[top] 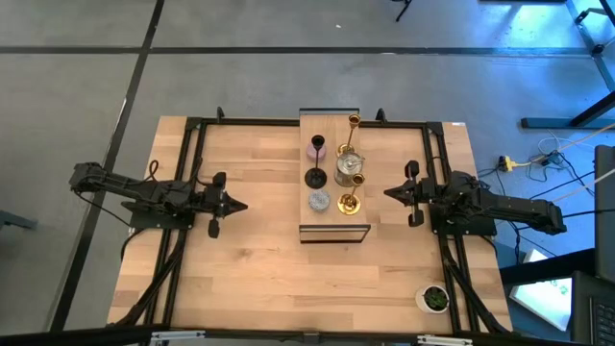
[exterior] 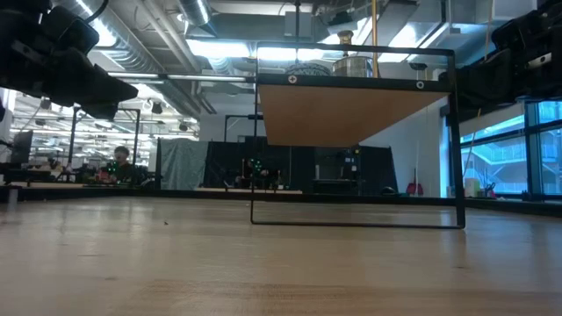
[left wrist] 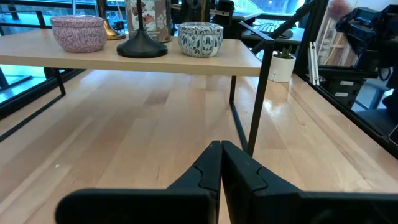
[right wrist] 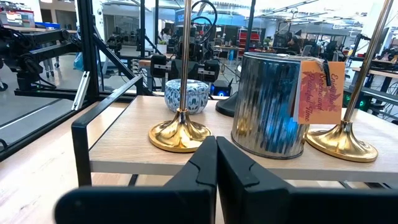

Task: Pick & Place candle stick holders
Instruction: Return to Home Position

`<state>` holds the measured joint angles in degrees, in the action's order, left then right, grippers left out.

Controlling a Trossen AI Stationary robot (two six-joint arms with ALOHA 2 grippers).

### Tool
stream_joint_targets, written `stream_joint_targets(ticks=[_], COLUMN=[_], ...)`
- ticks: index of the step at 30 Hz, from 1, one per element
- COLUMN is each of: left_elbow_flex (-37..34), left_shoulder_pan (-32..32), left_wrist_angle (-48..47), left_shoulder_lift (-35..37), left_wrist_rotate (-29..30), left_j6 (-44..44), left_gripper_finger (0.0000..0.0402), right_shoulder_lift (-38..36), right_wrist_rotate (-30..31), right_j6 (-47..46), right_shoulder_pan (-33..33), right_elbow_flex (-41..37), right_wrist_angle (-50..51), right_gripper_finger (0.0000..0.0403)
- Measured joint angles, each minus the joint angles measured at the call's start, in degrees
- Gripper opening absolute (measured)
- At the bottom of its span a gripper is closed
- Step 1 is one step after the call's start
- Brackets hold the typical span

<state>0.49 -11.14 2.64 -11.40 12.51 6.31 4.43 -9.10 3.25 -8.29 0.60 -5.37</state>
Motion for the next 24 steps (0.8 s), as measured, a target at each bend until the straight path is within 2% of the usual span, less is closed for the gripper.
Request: stream_joint_targets(ticks=[24], left_elbow_flex=[0.0], left_shoulder_pan=[0.0], left_wrist_angle=[0.02], left_shoulder_lift=[0.0], left_wrist_rotate=[0.0], left_j6=[0.0], left_gripper_finger=[0.0008], right_shoulder_lift=[0.0], right_wrist_rotate=[0.0], right_j6=[0.02], right_shoulder_pan=[0.0], right_elbow_flex=[0.0], right_wrist_angle=[0.0], right_gripper_finger=[0.0001])
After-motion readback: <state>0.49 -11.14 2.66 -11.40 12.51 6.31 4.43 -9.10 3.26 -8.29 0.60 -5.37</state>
